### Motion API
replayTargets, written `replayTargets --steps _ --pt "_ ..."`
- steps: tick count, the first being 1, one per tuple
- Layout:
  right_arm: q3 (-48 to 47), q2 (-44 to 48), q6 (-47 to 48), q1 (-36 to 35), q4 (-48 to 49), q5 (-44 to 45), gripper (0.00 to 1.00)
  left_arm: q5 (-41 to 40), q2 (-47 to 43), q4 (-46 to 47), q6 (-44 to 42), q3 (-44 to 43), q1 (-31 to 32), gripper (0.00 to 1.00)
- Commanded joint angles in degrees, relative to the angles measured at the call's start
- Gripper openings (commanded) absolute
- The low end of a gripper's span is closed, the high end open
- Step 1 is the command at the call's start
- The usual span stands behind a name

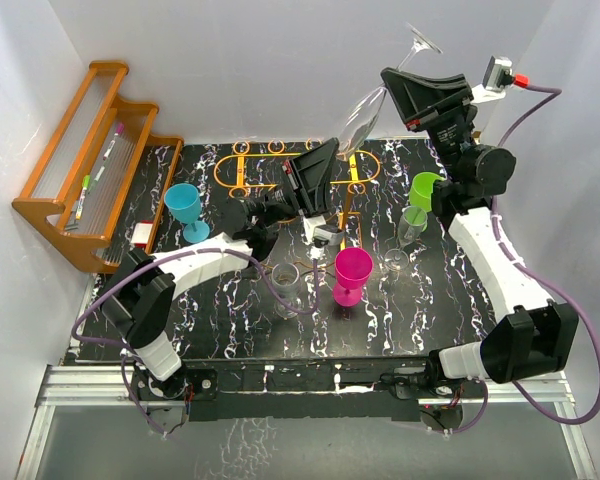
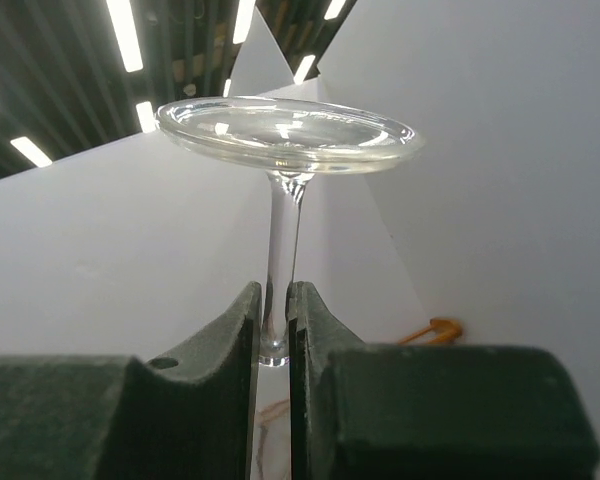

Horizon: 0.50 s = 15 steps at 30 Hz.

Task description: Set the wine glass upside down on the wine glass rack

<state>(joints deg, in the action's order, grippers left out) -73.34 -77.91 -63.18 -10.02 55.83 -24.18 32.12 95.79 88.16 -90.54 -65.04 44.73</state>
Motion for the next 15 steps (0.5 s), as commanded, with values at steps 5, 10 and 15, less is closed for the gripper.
replayTargets --steps 5,10,15 --pt "-9.78 3.71 13.93 -0.17 -12.69 5.1 0.08 3.3 -4.29 -2.28 -3.54 2.68 0.45 0.11" --pt "-16.38 3.12 18.29 0.33 -17.47 8.48 0.08 4.96 -6.22 -3.42 -4.89 4.59 0.44 0.24" --pt "-22.53 0.93 18.35 0.62 -19.58 9.27 0.08 4.76 -7.67 -5.08 -5.96 5.68 0.4 0.24"
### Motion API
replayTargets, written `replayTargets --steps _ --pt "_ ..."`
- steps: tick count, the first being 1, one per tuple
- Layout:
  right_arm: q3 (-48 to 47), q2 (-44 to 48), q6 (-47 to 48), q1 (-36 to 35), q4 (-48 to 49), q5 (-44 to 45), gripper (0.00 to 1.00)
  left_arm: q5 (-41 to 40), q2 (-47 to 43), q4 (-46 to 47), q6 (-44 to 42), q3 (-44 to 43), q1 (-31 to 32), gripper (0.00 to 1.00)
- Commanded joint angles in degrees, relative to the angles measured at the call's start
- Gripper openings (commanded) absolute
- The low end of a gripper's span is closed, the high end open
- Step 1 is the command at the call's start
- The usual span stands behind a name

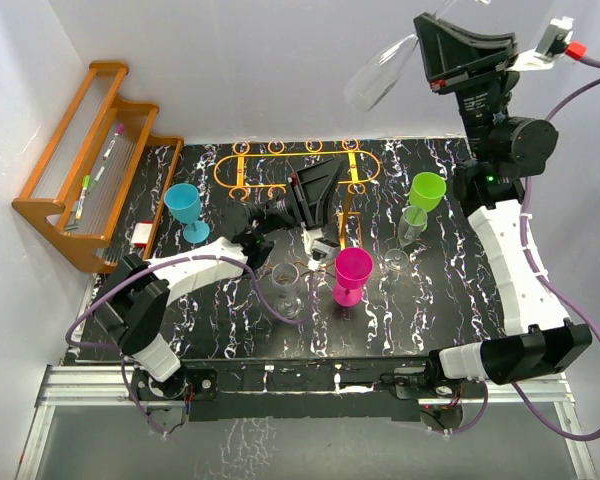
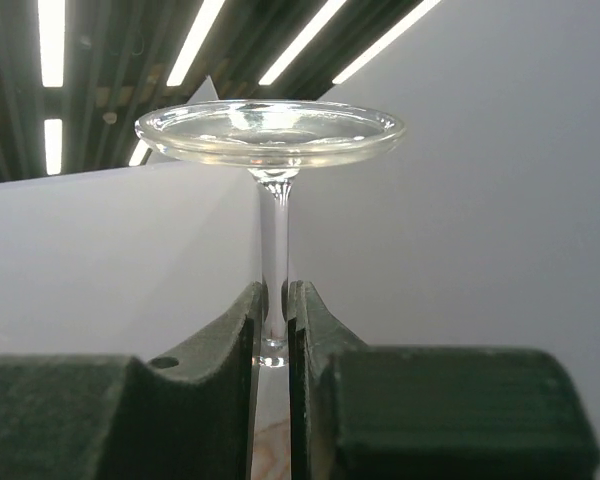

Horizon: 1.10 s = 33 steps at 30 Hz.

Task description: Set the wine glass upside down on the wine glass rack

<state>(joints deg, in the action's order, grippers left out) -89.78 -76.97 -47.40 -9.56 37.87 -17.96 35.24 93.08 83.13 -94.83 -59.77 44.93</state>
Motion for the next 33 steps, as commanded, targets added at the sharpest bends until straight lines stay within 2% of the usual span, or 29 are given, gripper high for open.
replayTargets --steps 1,8,15,33 --pt "-7.13 -0.56 2.17 0.18 -1.73 2.91 0.08 1.41 -5.15 -0.19 -1.69 0.48 0.22 0.25" --pt "-10.66 -2.81 0.76 0.25 -1.55 2.56 0.08 0.88 -5.99 -0.89 -2.2 0.79 0.24 0.25" --pt "-13.51 -3.45 4.42 0.42 -4.9 3.04 0.08 0.3 -6.37 -0.98 -2.13 0.88 0.19 0.25" --pt "-10.62 -0.81 24.27 3.06 -14.64 9.94 0.08 -2.17 -8.91 -0.43 -2.3 -0.22 0.18 0.26"
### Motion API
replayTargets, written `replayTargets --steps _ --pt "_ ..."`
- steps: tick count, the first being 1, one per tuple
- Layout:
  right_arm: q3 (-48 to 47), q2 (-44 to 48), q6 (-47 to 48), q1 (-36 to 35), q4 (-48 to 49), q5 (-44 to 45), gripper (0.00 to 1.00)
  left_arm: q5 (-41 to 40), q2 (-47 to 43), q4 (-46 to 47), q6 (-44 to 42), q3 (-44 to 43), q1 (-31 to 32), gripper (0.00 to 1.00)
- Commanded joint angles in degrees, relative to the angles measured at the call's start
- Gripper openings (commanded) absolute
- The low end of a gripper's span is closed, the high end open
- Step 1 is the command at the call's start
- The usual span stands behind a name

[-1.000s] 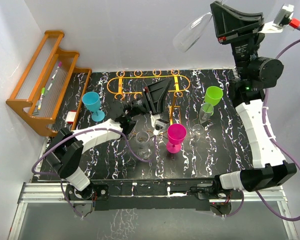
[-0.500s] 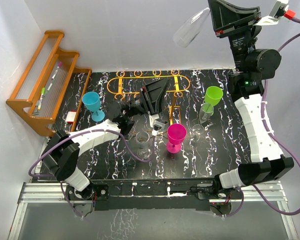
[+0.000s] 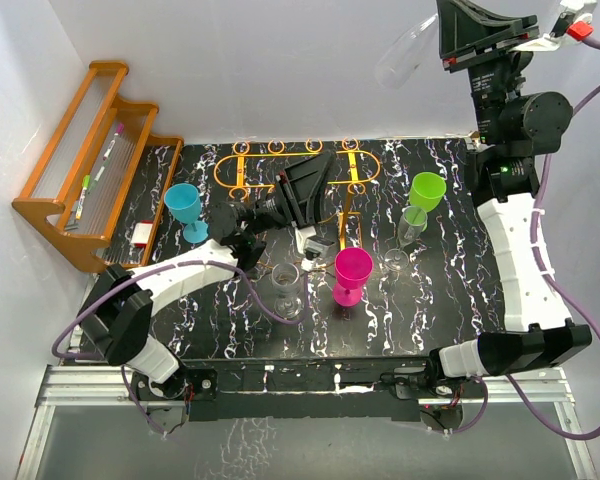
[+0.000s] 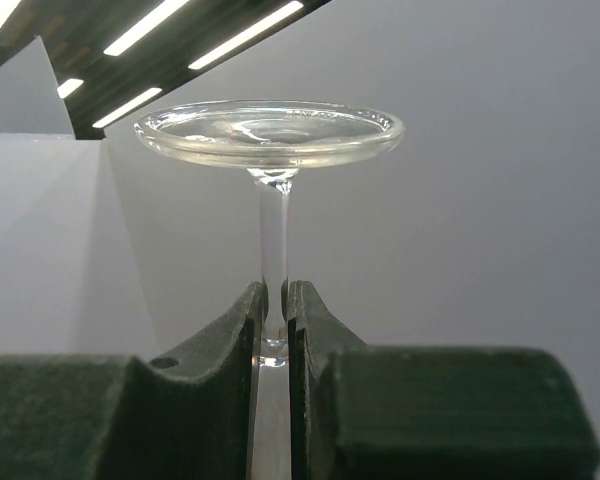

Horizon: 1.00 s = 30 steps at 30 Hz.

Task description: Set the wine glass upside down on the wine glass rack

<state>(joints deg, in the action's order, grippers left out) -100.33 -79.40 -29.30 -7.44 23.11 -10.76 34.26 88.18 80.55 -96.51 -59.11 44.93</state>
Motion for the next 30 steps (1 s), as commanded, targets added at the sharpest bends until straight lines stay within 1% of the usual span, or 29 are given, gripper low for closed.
replayTargets --steps 1,4,7,10,14,16,18,19,21,22,24,25,27,29,30 --pt "0.34 1.34 7.45 1.2 -0.14 3.37 0.08 -1.81 -4.62 2.16 -0.53 -0.96 0.23 0.27" --pt "2.59 -0.05 11.79 2.76 0.07 1.15 0.08 -5.71 -6.88 1.07 0.06 -1.85 0.53 0.28" --pt "5.07 -2.03 15.36 3.68 0.46 -1.94 0.08 -13.22 -9.44 -2.49 1.45 -3.27 0.6 0.28" --pt "6.93 -3.99 17.18 4.69 0.69 -6.23 0.08 -21.74 -14.44 -10.15 3.43 -4.89 0.6 0.28" --pt "8.27 -6.23 20.42 5.35 1.05 -10.3 0.08 -33.62 -18.94 -25.06 4.97 -8.18 0.58 0.3" --pt "8.83 -7.64 23.32 5.79 1.3 -12.28 0.08 -40.83 -19.94 -31.28 4.57 -10.47 0.58 0.3" --pt "9.16 -9.26 25.61 6.49 1.25 -13.35 0.08 -49.05 -20.75 -38.32 6.36 -13.75 0.56 0.3" --pt "9.12 -10.07 25.88 6.99 1.3 -13.55 0.08 -52.43 -21.3 -43.09 8.96 -15.9 -0.39 0.3" --pt "8.81 -12.04 24.41 9.46 1.55 -15.47 0.08 -57.86 -22.09 -53.57 17.27 -21.9 -3.33 0.33" --pt "8.76 -13.43 23.19 10.8 1.91 -17.46 0.08 -60.1 -22.01 -61.48 21.41 -24.94 -4.6 0.35" --pt "9.75 -15.26 21.17 12.23 4.12 -22.22 0.08 -63.68 -21.64 -74.28 29.53 -31.81 -6.77 0.43" --pt "10.98 -16.02 20.99 12.35 5.77 -25.31 0.08 -64.09 -21.69 -79.87 32.84 -34.27 -7.77 0.46" --pt "12.98 -17.19 20.66 12.4 8.06 -29.83 0.08 -64.29 -22.38 -87.01 37.16 -36.47 -9.83 0.55" --pt "15.92 -18.04 18.94 12.42 12.99 -33.17 0.08 -63.46 -23.29 -92.84 42.07 -37.54 -12.3 0.63" --pt "18.28 -18.26 18.19 12.38 16.98 -35.52 0.08 -63.37 -23.49 -95.82 44.9 -38.09 -13.46 0.66"
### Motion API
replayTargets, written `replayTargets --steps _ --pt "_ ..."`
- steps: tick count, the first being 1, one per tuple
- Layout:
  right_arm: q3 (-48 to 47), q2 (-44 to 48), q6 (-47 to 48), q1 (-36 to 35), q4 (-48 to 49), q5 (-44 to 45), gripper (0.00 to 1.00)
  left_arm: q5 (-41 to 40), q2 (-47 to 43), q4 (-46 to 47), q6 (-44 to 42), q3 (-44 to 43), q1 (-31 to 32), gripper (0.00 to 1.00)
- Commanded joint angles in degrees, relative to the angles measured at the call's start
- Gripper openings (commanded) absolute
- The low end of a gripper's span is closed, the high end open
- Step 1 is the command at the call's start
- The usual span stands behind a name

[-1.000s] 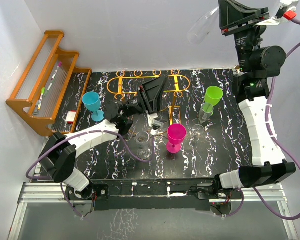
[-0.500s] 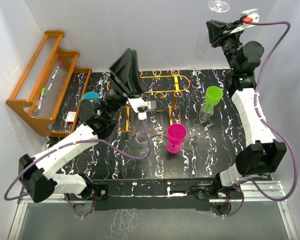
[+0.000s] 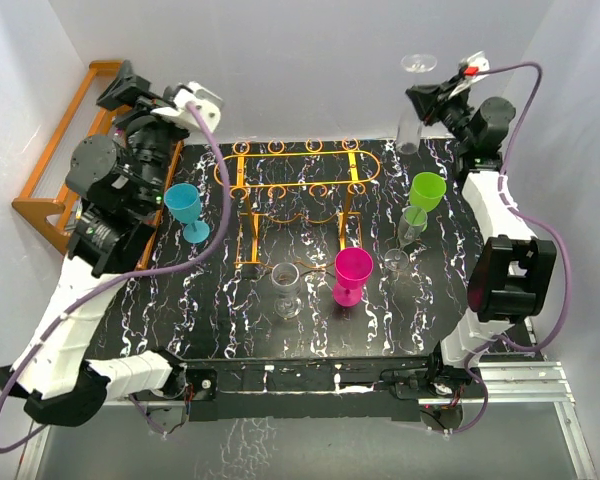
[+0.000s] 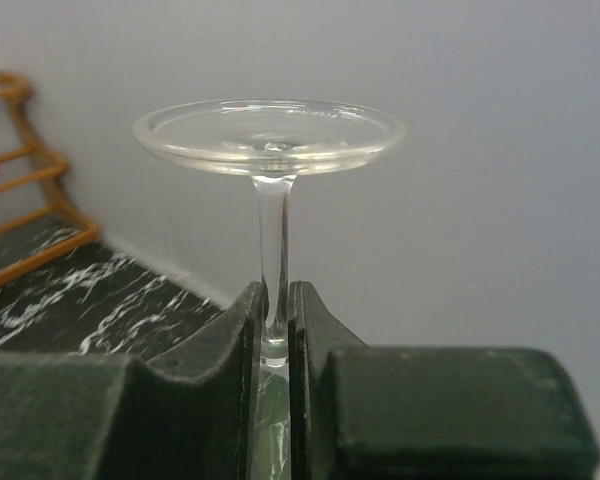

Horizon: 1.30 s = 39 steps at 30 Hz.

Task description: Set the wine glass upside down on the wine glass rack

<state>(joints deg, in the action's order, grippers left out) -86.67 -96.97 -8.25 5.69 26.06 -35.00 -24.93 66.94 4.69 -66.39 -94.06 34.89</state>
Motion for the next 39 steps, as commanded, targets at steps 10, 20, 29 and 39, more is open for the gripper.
replayTargets --steps 10,20,29,39 --pt "14.3 -7.47 -7.34 -2.22 39.44 -21.33 0.08 1.8 -3.96 -36.8 26.66 -4.1 -15.2 0.97" --pt "9.83 -13.07 -21.12 -2.67 47.03 -23.77 0.08 12.64 2.65 -53.96 37.27 -9.08 -20.82 0.97" --pt "7.47 -16.07 -21.67 -3.7 54.52 -29.3 0.08 24.13 4.39 -58.16 43.07 -9.33 -25.38 0.97" --pt "6.28 -20.15 -24.12 -5.25 62.83 -25.83 0.08 29.04 5.22 -59.42 45.25 -8.45 -27.91 0.97"
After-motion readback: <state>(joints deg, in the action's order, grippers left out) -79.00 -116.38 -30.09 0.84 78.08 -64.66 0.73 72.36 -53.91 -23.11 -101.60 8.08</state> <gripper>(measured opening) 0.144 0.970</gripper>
